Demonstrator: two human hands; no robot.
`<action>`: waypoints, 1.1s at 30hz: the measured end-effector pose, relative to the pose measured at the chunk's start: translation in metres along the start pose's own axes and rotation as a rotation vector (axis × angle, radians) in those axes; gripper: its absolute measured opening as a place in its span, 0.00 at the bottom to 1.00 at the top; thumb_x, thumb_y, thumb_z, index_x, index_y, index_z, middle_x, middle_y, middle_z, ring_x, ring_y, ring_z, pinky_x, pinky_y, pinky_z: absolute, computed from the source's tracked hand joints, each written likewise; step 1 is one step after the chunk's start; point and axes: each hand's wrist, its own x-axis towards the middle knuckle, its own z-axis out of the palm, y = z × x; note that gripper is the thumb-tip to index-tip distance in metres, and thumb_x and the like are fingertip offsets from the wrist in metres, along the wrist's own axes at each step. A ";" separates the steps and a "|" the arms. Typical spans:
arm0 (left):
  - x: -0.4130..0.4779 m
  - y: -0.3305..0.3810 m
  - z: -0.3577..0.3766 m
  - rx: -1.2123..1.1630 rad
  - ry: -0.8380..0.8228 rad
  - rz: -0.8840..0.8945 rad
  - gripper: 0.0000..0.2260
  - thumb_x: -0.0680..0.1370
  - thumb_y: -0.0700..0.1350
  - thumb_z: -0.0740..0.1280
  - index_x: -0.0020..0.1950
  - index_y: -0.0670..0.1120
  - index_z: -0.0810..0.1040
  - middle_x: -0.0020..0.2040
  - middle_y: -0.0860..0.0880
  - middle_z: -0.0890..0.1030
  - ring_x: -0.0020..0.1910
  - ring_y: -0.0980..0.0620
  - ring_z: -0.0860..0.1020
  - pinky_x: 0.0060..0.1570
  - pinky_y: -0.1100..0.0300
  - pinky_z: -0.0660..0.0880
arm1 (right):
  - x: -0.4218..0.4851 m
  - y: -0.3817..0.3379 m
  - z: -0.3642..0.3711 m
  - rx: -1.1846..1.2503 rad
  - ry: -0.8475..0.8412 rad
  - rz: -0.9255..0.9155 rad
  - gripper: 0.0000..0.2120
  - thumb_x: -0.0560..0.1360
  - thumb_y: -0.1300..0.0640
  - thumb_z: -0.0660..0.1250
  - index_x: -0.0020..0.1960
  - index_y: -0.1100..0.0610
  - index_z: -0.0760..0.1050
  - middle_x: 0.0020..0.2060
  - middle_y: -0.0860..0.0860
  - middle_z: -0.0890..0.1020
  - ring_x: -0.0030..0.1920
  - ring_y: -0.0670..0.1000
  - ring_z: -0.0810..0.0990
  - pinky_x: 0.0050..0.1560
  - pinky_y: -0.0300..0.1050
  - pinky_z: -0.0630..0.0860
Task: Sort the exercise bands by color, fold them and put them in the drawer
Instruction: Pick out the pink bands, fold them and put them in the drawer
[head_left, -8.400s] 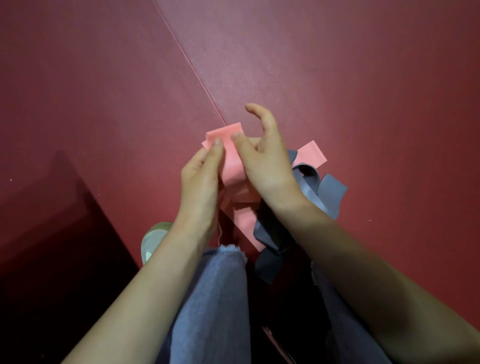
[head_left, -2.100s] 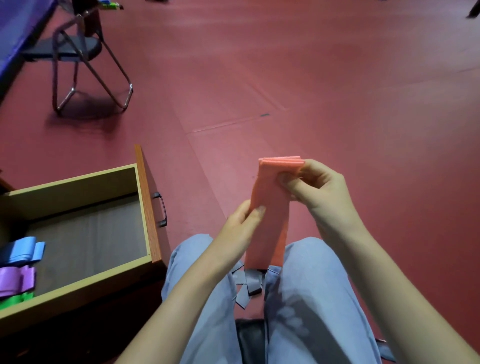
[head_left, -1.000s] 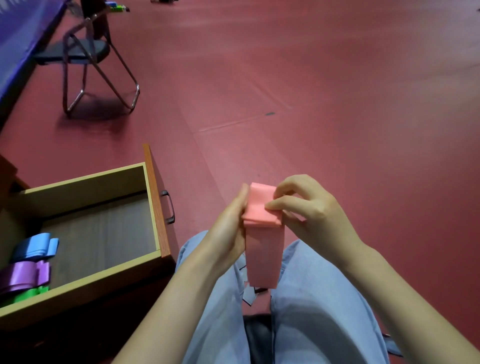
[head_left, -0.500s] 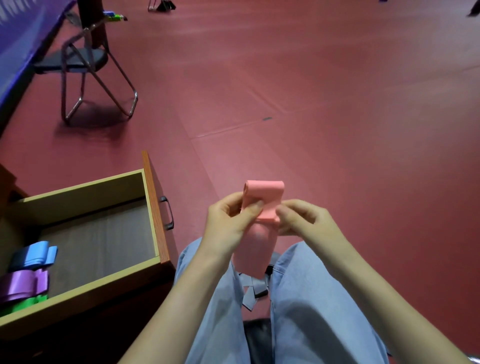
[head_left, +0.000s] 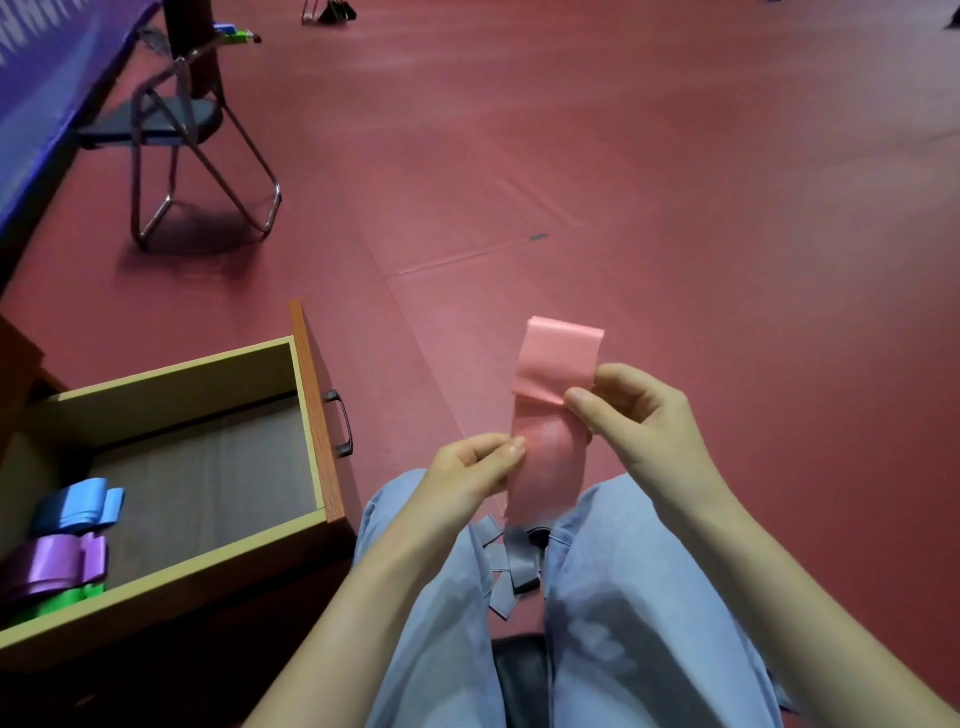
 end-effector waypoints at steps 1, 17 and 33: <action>0.000 0.000 0.000 0.000 0.027 -0.001 0.12 0.77 0.43 0.61 0.51 0.37 0.79 0.42 0.42 0.80 0.41 0.48 0.76 0.43 0.60 0.74 | 0.000 0.001 0.000 -0.030 0.006 -0.013 0.07 0.72 0.69 0.65 0.41 0.58 0.77 0.31 0.53 0.77 0.29 0.41 0.74 0.33 0.31 0.72; 0.000 0.010 0.002 -0.401 -0.029 -0.178 0.16 0.79 0.50 0.57 0.49 0.41 0.80 0.42 0.44 0.82 0.38 0.52 0.81 0.39 0.60 0.78 | -0.013 0.023 -0.003 -0.520 0.047 -0.383 0.10 0.69 0.55 0.61 0.45 0.51 0.80 0.39 0.41 0.80 0.39 0.45 0.78 0.38 0.40 0.75; -0.008 0.010 0.007 0.003 0.012 0.060 0.04 0.74 0.38 0.66 0.46 0.45 0.79 0.32 0.54 0.82 0.31 0.62 0.78 0.31 0.71 0.72 | -0.013 0.033 -0.018 0.609 -0.114 0.399 0.27 0.48 0.66 0.72 0.48 0.57 0.80 0.46 0.52 0.85 0.45 0.48 0.84 0.39 0.38 0.80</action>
